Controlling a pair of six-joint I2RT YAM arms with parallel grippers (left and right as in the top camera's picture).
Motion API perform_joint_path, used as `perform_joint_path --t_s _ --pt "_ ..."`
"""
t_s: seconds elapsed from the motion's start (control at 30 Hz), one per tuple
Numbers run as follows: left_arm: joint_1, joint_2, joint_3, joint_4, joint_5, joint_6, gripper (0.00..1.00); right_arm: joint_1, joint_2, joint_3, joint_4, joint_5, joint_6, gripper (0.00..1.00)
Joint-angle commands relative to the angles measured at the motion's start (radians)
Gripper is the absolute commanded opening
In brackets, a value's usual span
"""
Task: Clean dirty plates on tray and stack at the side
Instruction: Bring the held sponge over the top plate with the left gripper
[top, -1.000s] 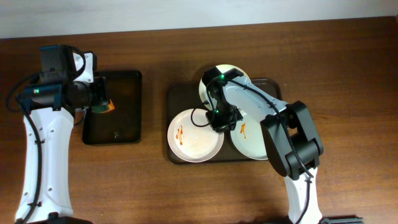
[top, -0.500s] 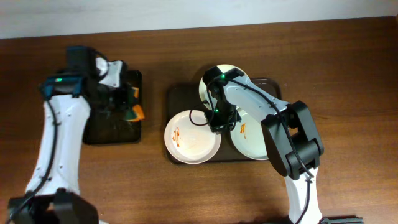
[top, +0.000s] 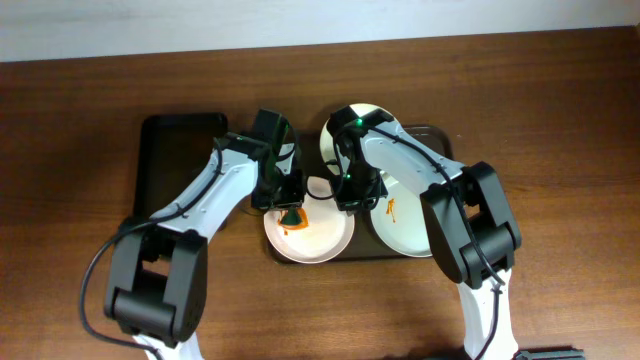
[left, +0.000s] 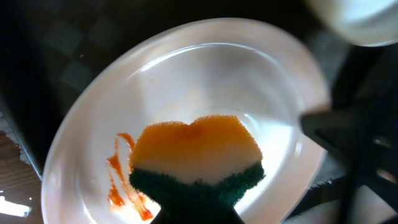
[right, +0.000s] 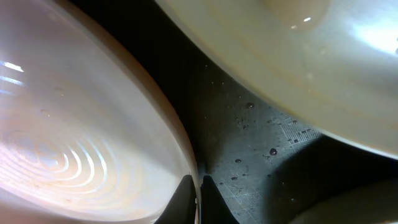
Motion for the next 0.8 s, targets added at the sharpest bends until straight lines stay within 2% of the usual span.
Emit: perform_joint_path --t_s 0.0,0.23,0.37,0.63,0.7,0.77 --pt "-0.004 0.050 -0.003 0.002 -0.035 -0.034 0.00 -0.018 0.002 -0.016 -0.013 0.005 0.012 0.04" --pt "-0.028 0.062 -0.004 0.035 -0.021 -0.063 0.00 -0.043 0.002 -0.016 -0.029 0.005 0.023 0.04" --pt "-0.077 0.067 -0.040 0.130 -0.021 -0.094 0.00 -0.043 0.002 -0.016 -0.023 0.005 0.065 0.04" --pt "-0.091 0.126 -0.070 0.140 -0.034 -0.094 0.00 -0.043 0.002 -0.016 -0.023 0.005 0.065 0.04" --pt "-0.091 0.129 -0.070 0.132 -0.097 -0.093 0.00 -0.043 0.002 -0.016 -0.023 0.005 0.065 0.04" --pt "-0.091 0.129 -0.070 0.115 -0.230 -0.093 0.00 -0.043 0.002 -0.016 -0.023 0.005 0.065 0.04"
